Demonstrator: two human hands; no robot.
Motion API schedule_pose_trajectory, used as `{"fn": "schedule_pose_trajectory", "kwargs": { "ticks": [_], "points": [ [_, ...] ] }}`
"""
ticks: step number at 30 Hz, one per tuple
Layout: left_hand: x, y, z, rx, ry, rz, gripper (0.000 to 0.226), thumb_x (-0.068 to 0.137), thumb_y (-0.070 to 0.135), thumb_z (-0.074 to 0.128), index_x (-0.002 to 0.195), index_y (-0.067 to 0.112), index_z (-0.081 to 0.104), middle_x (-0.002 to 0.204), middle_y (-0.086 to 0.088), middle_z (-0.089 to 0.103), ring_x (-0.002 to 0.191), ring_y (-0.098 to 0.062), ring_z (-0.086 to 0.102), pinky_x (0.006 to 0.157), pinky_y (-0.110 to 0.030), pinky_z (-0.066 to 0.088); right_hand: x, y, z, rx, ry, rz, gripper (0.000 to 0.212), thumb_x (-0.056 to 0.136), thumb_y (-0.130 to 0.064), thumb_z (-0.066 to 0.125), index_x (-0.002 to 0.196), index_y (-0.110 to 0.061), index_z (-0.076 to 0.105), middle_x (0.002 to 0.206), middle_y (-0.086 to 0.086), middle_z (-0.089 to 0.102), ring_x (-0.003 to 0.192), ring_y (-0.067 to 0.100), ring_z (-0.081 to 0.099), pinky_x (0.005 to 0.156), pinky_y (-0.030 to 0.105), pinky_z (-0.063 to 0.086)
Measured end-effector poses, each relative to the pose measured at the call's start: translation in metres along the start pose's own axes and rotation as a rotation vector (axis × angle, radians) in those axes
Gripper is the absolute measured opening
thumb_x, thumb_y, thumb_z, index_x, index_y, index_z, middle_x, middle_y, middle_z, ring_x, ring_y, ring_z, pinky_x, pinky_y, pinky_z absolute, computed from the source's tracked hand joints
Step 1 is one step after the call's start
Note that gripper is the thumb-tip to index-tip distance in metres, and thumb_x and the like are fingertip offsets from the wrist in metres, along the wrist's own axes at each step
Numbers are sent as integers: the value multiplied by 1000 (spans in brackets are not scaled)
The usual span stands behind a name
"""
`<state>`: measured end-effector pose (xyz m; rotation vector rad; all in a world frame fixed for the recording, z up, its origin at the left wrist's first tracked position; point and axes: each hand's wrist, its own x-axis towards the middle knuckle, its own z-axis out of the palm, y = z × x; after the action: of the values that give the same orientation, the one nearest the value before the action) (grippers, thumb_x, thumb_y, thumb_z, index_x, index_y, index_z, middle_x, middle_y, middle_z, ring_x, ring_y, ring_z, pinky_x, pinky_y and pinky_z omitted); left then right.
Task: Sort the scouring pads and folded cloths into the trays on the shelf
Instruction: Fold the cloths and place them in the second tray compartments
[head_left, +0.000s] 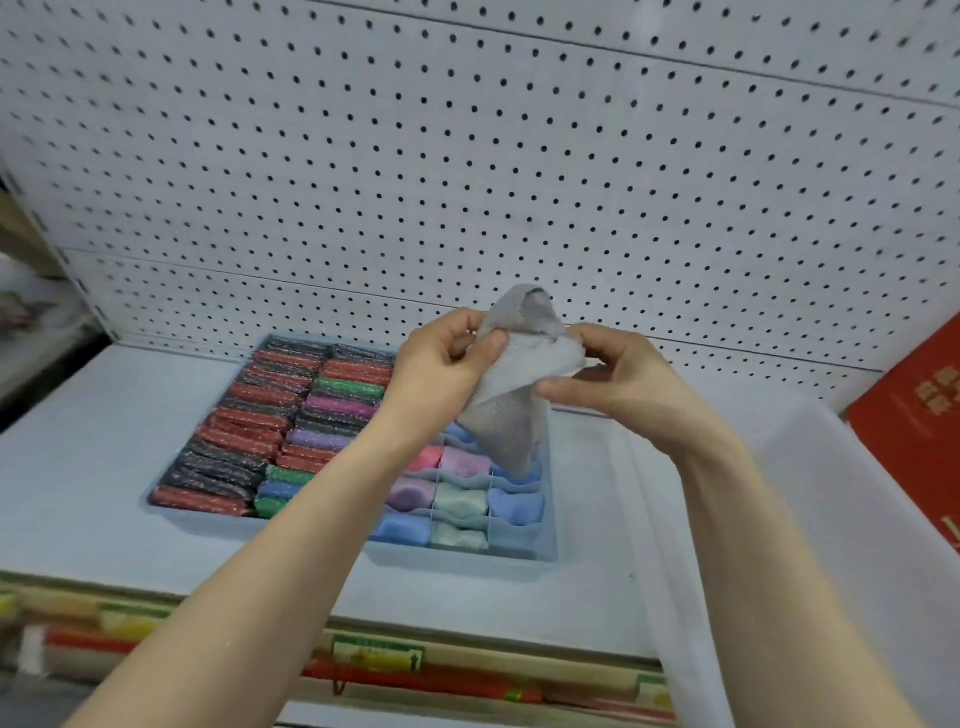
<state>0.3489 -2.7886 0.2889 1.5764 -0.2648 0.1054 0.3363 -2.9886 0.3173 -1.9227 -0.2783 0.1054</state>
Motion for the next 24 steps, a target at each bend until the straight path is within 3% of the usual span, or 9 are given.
{"fn": "schedule_pose_trajectory", "kwargs": {
  "ticks": [3,6,8,10,14,17,19,21,24],
  "points": [
    [0,3,-10,51,32,-39,12,97,22,57,98,13,65,64,5,66,52,-12,57,50,-27,46,9,-4,12,3,71,-25,9,84,-13,75,93,-17,75,85,-3,74,79,7,64,78,28,52],
    [0,2,-18,193,37,-81,34,93,45,57,122,27,56,101,7,69,76,-12,67,67,-39,56,17,-10,19,52,97,-89,11,89,-10,69,92,-19,74,81,-11,72,78,2,62,73,18,49],
    [-3,5,-18,210,-37,-33,44,90,45,62,130,32,50,110,13,65,68,0,63,57,-23,49,23,-12,26,9,99,-125,9,89,-12,69,94,-16,74,90,-6,73,87,6,65,77,22,52],
    [-3,7,-14,210,-101,46,38,89,30,68,126,28,58,99,11,69,64,0,62,58,-17,46,28,-13,31,-51,109,-145,10,88,-13,71,97,-13,74,102,0,71,98,11,65,84,27,54],
    [3,5,-17,150,14,79,19,83,23,67,102,21,70,92,-10,72,86,-23,68,84,-46,52,29,-14,29,81,68,-175,18,89,-4,68,106,-9,67,108,-2,69,105,10,64,89,28,52],
    [4,9,-22,57,-21,49,12,90,8,65,100,10,70,95,-18,71,85,-18,64,87,-50,51,27,-12,20,24,-7,-176,47,86,-14,74,128,-27,56,130,-10,59,127,6,51,101,32,46],
    [4,11,-25,60,-85,58,15,89,12,65,103,8,69,95,-18,69,86,-18,64,85,-48,53,28,-13,18,-70,-122,-171,55,81,-25,78,130,-34,54,134,-15,56,131,5,46,107,35,40],
    [5,14,-28,79,-135,80,15,87,15,65,100,8,69,87,-15,67,83,-16,62,76,-42,52,30,-14,17,-57,-117,-137,46,78,-25,81,120,-25,63,123,-7,64,120,7,56,105,36,43],
    [7,17,-31,79,-113,112,8,84,16,70,91,16,68,83,-1,68,81,-13,62,76,-34,49,32,-17,15,45,-15,-124,19,78,-14,80,88,-6,66,84,11,65,81,17,61,80,34,50]
  ]
}}
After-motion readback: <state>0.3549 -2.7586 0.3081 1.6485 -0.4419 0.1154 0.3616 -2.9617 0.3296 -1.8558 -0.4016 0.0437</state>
